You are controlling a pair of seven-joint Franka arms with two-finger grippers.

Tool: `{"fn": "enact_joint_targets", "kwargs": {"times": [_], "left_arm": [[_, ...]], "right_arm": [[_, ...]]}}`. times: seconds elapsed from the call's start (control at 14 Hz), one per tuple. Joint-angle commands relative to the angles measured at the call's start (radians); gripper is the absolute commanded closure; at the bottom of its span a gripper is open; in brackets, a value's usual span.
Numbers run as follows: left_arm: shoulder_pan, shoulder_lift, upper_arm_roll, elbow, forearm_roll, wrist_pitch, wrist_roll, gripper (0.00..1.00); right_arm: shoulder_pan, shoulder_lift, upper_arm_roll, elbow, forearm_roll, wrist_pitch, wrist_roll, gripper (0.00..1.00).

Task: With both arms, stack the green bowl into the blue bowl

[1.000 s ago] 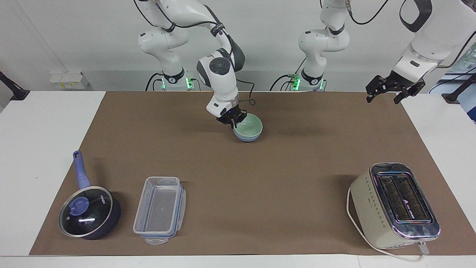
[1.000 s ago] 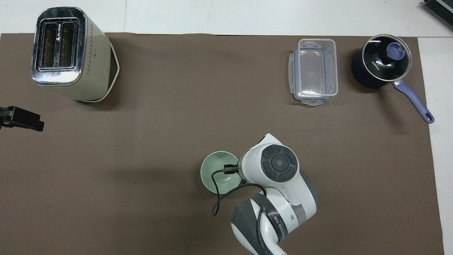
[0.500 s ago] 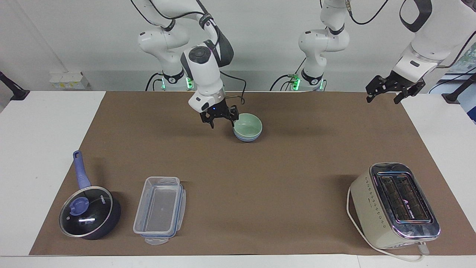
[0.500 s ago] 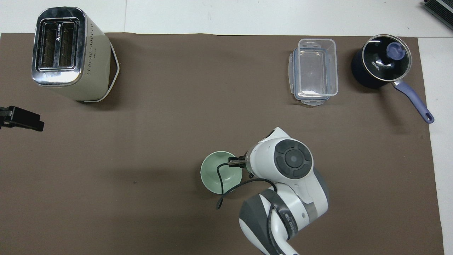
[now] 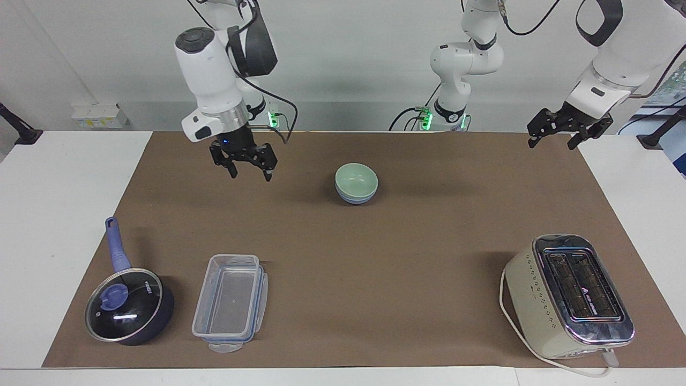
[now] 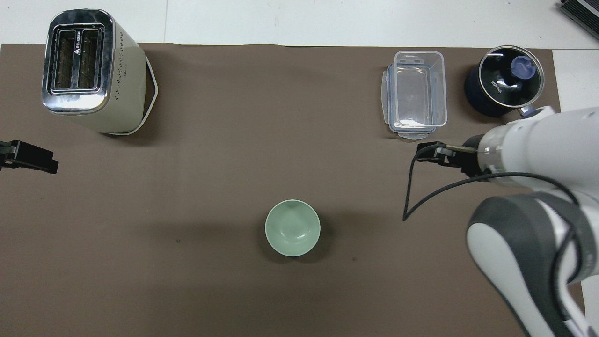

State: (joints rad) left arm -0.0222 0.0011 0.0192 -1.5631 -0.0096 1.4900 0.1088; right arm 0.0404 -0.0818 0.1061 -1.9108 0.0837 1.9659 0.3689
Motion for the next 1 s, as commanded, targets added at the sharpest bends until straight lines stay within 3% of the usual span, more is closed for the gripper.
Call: {"fn": "enact_joint_targets", "kwargs": {"times": [0.0, 0.21, 0.5, 0.93], "left_arm": [[0.002, -0.013, -0.002, -0.006, 0.020, -0.008, -0.001, 0.00], [0.002, -0.013, -0.002, -0.006, 0.022, -0.008, -0.001, 0.00], [0.002, -0.013, -0.002, -0.006, 0.020, -0.008, -0.001, 0.00], [0.002, -0.013, -0.002, -0.006, 0.022, -0.008, -0.001, 0.00]], "right_arm": [[-0.085, 0.025, 0.010, 0.162, -0.015, -0.151, -0.039, 0.00], [-0.123, 0.046, 0.014, 0.294, -0.099, -0.254, -0.067, 0.00], [-0.126, 0.135, 0.010, 0.468, -0.127, -0.413, -0.097, 0.00], [-0.120, 0.114, 0.010, 0.437, -0.114, -0.427, -0.105, 0.00]]}}
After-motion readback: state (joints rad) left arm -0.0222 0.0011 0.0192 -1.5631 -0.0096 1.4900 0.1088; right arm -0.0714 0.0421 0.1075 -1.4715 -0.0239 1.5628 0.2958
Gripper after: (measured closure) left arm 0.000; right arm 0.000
